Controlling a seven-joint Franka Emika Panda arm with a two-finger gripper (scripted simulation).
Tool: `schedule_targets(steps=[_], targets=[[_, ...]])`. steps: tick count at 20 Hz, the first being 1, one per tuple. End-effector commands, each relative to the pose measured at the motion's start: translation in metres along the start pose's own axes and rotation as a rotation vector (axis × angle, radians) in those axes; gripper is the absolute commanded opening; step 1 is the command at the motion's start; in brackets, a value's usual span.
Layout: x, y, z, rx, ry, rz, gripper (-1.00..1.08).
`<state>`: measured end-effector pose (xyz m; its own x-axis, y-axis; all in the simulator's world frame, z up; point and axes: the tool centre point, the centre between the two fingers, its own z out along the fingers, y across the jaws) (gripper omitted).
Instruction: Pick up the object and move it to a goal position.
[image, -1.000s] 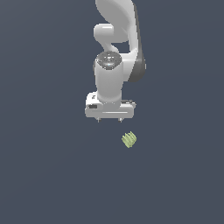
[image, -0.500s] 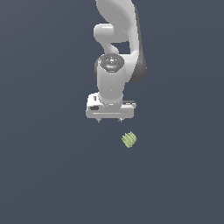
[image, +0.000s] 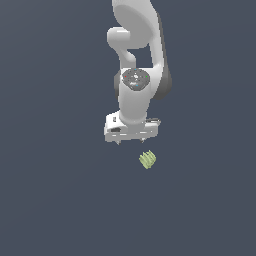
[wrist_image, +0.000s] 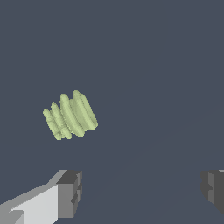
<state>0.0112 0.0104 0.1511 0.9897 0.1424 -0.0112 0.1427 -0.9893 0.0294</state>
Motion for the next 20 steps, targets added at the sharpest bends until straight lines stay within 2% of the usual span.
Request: schedule_targets(steps=[1,11,20], targets=[[0.006,-0.011,0.007,0.002,0.001,-0.058,1.00],[0.030,-0.064,0.043,0.017,0.011,-0.341,1.00],[0.037,-0.084,0.056,0.026,0.017,-0.441,1.00]])
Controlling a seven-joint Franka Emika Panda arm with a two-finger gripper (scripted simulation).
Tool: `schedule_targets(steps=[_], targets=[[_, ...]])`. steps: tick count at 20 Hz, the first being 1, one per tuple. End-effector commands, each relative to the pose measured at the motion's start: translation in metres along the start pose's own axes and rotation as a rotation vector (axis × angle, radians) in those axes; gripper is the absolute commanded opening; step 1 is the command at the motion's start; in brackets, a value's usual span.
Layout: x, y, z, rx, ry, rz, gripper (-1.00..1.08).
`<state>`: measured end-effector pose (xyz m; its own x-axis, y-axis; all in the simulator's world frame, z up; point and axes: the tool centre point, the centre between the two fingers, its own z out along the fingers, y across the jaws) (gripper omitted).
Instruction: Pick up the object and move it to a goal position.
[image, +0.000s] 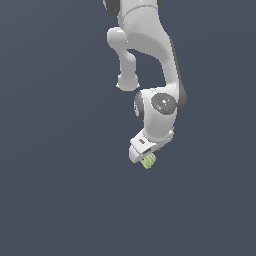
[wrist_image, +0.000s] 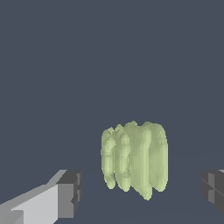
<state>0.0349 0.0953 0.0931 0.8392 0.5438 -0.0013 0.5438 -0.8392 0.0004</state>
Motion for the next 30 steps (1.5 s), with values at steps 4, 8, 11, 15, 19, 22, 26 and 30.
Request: schedule_targets(steps=[4,8,11,15,19,22,26,30], targets=[[0.001,-0.001,0.002,0.000,0.000,-0.004,1.00],[0.001,-0.001,0.015,0.000,0.001,-0.006,1.00],[0.000,-0.001,0.032,0.000,0.001,-0.008,1.00],[0.000,-0.002,0.048,0.000,0.001,-0.010,1.00],[0.001,-0.001,0.051,0.000,0.001,-0.010,1.00],[0.001,-0.001,0.051,0.000,0.001,-0.010,-1.00],[0.001,-0.001,0.051,0.000,0.001,-0.010,-1.00],[0.002,-0.001,0.051,0.000,0.002,-0.010,-1.00]])
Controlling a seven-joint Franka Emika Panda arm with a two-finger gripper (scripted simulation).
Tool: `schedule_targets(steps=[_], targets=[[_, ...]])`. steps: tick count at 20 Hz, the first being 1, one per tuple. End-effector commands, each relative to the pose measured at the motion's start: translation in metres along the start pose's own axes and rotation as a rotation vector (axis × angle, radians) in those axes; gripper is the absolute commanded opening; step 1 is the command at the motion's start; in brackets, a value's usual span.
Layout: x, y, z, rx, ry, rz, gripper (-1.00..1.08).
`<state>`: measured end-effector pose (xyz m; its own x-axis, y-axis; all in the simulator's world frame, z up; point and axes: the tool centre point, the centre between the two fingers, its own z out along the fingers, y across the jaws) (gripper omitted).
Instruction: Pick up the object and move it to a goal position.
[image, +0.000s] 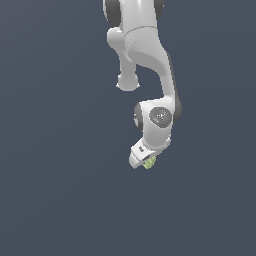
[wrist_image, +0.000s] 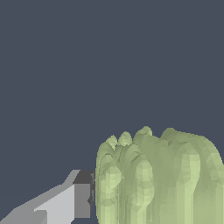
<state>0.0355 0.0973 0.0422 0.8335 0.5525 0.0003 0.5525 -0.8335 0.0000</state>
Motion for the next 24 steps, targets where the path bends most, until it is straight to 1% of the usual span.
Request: schedule_targets(steps=[1,5,10,24], targets=[[0.000,0.001,0.000,0.000,0.000,0.000,-1.00],[-0.003,0.009,-0.008,0.000,0.000,0.000,-1.00],[-0.011,0.035,-0.031,0.000,0.000,0.000,-1.00],[-0.047,0.152,-0.137,0.001,0.001,0.000,-1.00]])
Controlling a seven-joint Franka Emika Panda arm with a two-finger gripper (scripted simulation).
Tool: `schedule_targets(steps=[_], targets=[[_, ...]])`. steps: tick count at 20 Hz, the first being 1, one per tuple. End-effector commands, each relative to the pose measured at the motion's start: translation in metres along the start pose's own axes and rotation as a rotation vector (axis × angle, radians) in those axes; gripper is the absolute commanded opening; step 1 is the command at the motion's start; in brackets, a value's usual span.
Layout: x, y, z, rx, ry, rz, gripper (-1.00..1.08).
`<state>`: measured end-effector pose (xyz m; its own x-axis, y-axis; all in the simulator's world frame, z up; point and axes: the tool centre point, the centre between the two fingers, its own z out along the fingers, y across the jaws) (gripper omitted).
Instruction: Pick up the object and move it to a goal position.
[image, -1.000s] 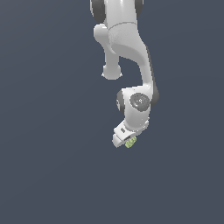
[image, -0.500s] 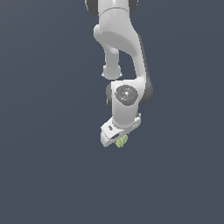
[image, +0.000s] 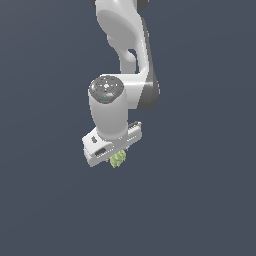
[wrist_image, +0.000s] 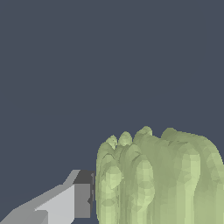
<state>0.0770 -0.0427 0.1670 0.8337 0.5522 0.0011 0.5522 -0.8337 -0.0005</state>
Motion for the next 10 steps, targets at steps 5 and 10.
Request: schedule_targets(steps=[5,10], targets=[[-0.016,0.054,-0.048,0.001,0.000,-0.001,-1.00],[-0.024,0.087,-0.077,0.001,0.000,-0.001,-1.00]])
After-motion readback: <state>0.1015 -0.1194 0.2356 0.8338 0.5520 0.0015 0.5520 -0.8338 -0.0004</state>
